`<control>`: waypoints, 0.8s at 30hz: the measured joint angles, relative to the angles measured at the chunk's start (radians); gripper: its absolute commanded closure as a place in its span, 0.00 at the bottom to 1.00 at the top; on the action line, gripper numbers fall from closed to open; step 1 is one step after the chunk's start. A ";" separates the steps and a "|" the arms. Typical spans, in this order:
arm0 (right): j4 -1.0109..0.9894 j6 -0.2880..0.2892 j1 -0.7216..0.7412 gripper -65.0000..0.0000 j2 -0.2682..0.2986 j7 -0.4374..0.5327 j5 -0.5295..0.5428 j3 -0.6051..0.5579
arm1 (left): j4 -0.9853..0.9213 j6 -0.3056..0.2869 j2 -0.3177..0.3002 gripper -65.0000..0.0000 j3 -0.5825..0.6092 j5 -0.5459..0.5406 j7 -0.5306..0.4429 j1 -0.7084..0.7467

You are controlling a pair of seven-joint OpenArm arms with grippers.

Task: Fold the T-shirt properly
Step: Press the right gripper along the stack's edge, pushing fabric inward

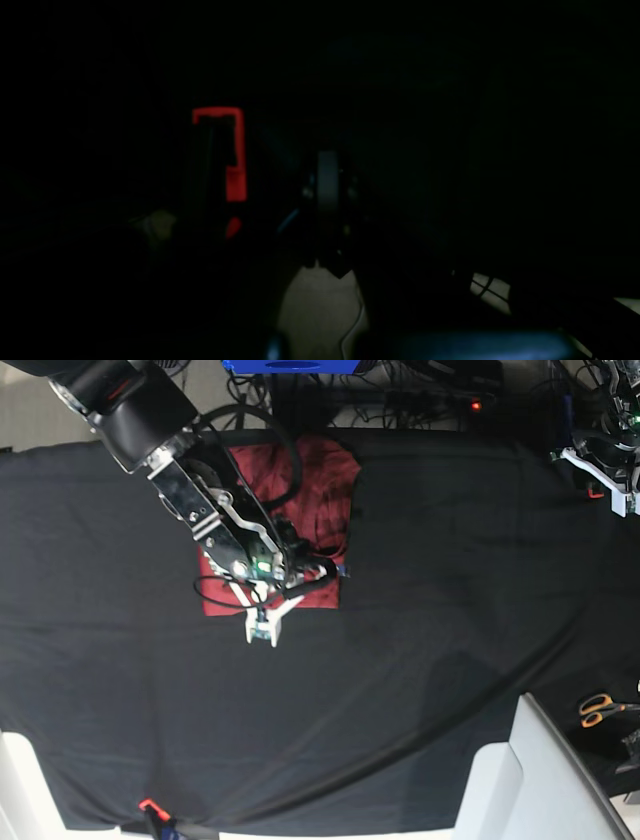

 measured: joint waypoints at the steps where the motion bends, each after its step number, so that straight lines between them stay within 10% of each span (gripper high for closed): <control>1: 0.000 0.000 0.001 1.00 -0.009 0.002 0.001 0.000 | 0.000 0.000 0.000 1.00 0.000 -0.001 0.000 0.000; 10: -0.021 0.007 0.018 1.00 -0.069 0.003 0.001 -0.003 | 0.000 0.000 0.001 1.00 0.000 0.004 0.000 -0.019; 15: 0.000 0.152 0.020 1.00 -0.082 0.026 0.012 -0.003 | 0.000 0.000 0.000 1.00 0.000 0.005 0.000 -0.019; 24: 0.104 0.066 -0.017 1.00 0.062 0.033 0.001 0.006 | 0.000 0.000 0.001 1.00 0.000 0.004 0.000 -0.019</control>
